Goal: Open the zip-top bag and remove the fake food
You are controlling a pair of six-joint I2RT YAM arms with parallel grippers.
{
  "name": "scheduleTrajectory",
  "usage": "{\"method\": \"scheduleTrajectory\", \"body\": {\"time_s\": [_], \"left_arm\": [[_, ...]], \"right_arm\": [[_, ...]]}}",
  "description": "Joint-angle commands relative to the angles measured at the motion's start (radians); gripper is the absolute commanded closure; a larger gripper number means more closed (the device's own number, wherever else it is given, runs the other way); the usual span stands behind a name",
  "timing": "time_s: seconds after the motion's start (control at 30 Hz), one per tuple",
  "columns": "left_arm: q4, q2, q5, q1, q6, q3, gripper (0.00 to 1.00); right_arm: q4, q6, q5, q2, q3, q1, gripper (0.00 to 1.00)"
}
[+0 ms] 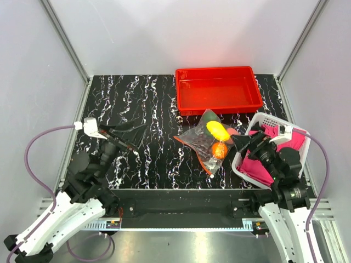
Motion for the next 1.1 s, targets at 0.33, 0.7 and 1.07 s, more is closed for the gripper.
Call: {"method": "scheduleTrajectory", "body": {"time_s": [0.33,0.7,1.07], "left_arm": [[0.062,0.395,0.233,-0.006,-0.34,-0.067,0.01],[0.29,0.875,0.184,-0.098,-0.423,-0.012,0.07],[0.41,1.168,0.185,-0.069,-0.452,0.081,0.22]], "right_arm": [[-0.446,-0.036,0.298,0.312,0.287,-0.003,0.0],[-0.356,-0.22,0.002,0.332,0.281,-0.003,0.0],[-0.316,-0.263,-0.155,0.306,0.261,-0.003,0.0]]}}
